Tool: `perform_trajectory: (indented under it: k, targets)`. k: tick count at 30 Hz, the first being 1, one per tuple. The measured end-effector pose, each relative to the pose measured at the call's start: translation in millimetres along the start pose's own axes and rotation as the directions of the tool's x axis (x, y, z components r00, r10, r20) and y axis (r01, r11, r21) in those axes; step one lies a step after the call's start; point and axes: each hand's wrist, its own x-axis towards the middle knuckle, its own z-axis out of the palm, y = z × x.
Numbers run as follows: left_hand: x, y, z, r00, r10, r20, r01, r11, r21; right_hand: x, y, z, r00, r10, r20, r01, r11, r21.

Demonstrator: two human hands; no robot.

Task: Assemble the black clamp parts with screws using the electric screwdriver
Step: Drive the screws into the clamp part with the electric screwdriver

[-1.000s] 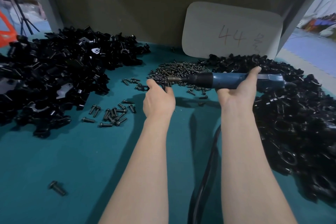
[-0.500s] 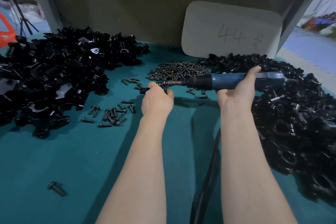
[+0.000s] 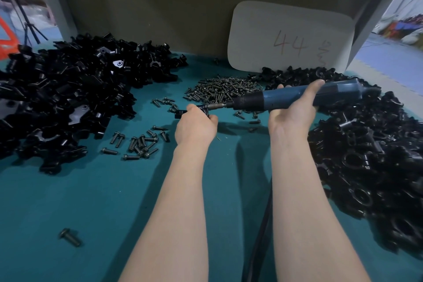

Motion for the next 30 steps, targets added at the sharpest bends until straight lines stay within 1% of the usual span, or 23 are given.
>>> perform_trajectory:
  k: [10, 30]
  targets:
    - [-0.9, 0.3, -2.7, 1.000, 0.011, 0.019, -0.011, 1.000, -0.013, 1.9, 2.8, -2.0, 1.000, 0.011, -0.018, -0.010, 1.000, 0.016]
    - [-0.7, -0.2, -1.1, 1.000, 0.001, 0.001, -0.001, 1.000, -0.015, -4.2, 6.6, 0.9, 1.000, 0.000, -0.013, 0.000, 1.000, -0.030]
